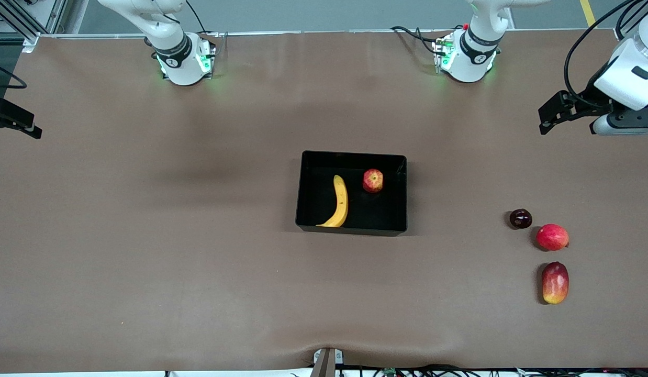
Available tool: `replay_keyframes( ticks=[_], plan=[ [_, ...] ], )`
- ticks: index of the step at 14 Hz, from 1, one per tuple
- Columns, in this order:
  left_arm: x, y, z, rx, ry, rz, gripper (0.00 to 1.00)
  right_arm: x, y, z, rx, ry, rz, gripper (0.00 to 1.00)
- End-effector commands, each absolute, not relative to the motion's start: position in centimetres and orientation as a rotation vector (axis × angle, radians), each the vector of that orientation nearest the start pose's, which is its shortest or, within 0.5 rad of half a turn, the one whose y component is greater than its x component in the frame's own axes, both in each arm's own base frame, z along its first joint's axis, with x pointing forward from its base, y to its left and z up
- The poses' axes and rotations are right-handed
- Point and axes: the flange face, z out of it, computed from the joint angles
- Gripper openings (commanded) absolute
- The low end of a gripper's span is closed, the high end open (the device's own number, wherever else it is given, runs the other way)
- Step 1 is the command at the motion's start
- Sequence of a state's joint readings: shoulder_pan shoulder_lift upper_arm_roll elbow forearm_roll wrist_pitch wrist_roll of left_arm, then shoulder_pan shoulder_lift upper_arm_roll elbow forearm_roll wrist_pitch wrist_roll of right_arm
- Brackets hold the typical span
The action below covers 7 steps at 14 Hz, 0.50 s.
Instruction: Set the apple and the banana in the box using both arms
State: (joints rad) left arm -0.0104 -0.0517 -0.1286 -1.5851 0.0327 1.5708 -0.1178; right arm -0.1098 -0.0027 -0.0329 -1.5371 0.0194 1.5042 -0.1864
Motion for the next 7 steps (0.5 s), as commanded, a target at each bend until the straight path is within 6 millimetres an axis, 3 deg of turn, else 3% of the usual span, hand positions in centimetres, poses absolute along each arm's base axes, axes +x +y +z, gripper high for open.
replay_keyframes(
  ticks=[1,7],
  plan=[
    [53.0,-7.3,65.3,-3.126,0.018,-0.063,1.0,53.8,-7.2,63.9,-3.115,-0.064,0.04,1.0],
    [53.0,-7.2,65.2,-3.125,0.009,-0.061,1.0,53.9,-6.1,64.1,-3.092,-0.089,0.03,1.0]
  ],
)
